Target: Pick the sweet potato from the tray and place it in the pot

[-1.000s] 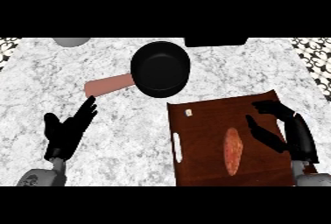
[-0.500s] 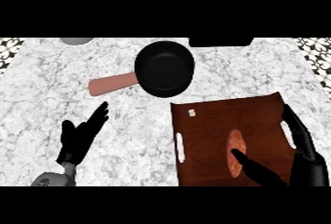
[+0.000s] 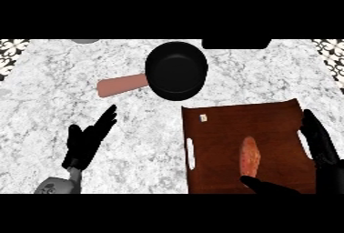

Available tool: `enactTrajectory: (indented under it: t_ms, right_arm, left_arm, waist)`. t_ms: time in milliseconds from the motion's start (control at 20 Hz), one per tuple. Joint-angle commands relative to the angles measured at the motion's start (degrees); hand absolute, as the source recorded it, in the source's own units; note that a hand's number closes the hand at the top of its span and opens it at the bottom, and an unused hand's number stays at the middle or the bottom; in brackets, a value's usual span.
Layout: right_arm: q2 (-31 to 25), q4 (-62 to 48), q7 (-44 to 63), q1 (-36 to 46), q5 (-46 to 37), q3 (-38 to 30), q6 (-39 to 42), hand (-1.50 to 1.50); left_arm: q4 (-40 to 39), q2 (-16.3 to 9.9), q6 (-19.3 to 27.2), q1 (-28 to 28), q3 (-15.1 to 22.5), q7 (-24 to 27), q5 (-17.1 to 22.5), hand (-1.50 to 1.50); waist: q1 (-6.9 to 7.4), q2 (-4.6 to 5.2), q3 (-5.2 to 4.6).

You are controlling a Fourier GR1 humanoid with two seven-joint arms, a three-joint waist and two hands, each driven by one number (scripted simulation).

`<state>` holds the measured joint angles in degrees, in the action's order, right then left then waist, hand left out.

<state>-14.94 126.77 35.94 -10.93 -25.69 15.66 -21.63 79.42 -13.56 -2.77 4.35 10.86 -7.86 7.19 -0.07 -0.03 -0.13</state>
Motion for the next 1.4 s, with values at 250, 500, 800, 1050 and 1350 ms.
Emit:
enactTrajectory:
  t_ms: [250,500,800,1050,1350]
  right_arm:
    - [-1.2,-12.6,9.9,6.9,11.2,-1.4,12.0,-1.5]
    - [-1.0,-17.0,4.4,3.3,10.6,-0.8,14.9,-1.5]
    - [-2.4,-18.7,-4.6,-1.5,9.9,-6.5,15.4,-1.5]
    - [-3.1,-17.4,-12.4,-7.2,13.7,-10.4,17.3,-1.5]
    - [3.1,-30.7,-25.7,-2.3,20.2,-11.9,17.8,-1.5]
  left_arm:
    - [1.3,1.3,-0.3,0.2,1.1,-1.2,-1.1,0.0]
    - [2.5,1.0,-1.7,-0.5,-1.3,-1.7,-0.6,0.0]
    - [1.8,2.8,-0.5,0.4,-1.6,-2.4,-4.0,0.0]
    - [-0.6,2.4,-3.3,0.2,-4.1,-0.6,-3.2,0.0]
    - [-4.2,2.7,-3.9,3.0,-6.2,-0.1,-2.7,0.0]
  waist:
    - [1.03,0.27,0.18]
    - [0.11,0.01,0.15]
    - [-0.17,-0.01,0.14]
    - [-0.32,-0.02,0.14]
    - [-0.13,0.12,0.17]
